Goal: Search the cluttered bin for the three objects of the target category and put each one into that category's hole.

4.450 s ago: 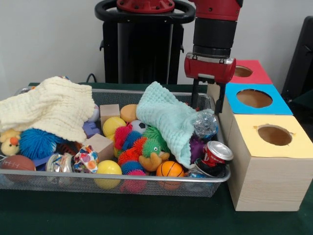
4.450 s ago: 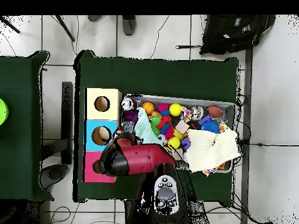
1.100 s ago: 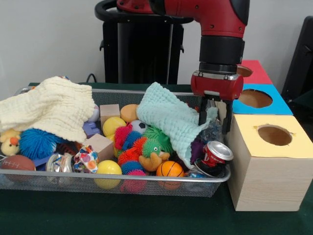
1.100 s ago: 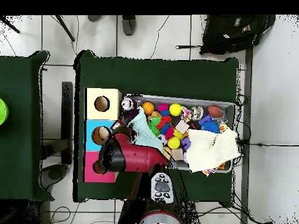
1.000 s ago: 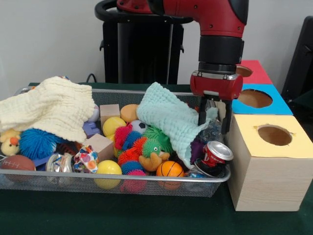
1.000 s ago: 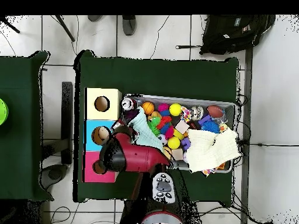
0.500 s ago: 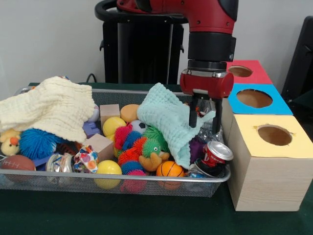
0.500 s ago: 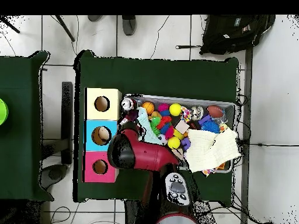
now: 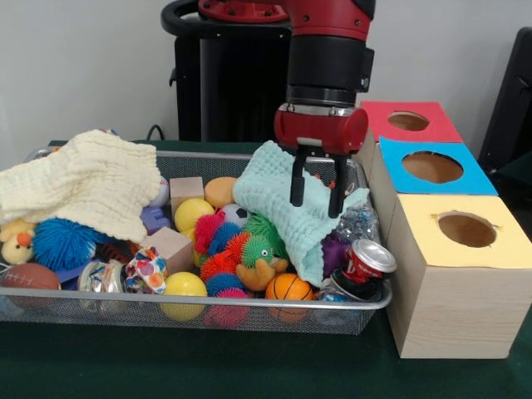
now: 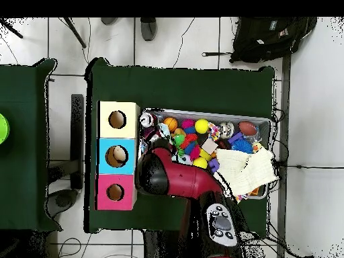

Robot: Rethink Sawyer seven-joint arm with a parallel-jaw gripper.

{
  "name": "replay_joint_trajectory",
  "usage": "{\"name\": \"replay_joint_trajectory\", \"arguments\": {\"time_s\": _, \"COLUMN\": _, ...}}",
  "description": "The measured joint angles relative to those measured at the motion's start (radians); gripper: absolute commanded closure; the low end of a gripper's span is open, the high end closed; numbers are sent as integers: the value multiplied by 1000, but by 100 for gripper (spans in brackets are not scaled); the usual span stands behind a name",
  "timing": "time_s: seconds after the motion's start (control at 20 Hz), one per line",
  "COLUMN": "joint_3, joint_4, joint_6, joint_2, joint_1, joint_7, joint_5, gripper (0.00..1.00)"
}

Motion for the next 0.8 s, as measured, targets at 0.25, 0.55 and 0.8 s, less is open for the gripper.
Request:
{"name": "replay_joint_trajectory", "arguments": {"time_s": 0.25, "joint_3": -4, "joint_4": 0, "joint_6": 0, "joint_2": -1, "joint_1": -14, "joint_7": 0, "joint_5": -34, "gripper": 0}}
{"name": "replay_joint_trajectory", "arguments": {"time_s": 0.55, "joint_3": -19, "joint_4": 0, "joint_6": -1, "joint_2": 24, "joint_1": -3, "joint_7": 0, "joint_5": -42, "gripper": 0}}
{"name": "replay_joint_trajectory", "arguments": {"time_s": 0.8, "joint_3": -32, "joint_4": 0, "joint_6": -13, "joint_2": 76, "joint_1": 28, "joint_7": 0, "joint_5": -42, "gripper": 0}}
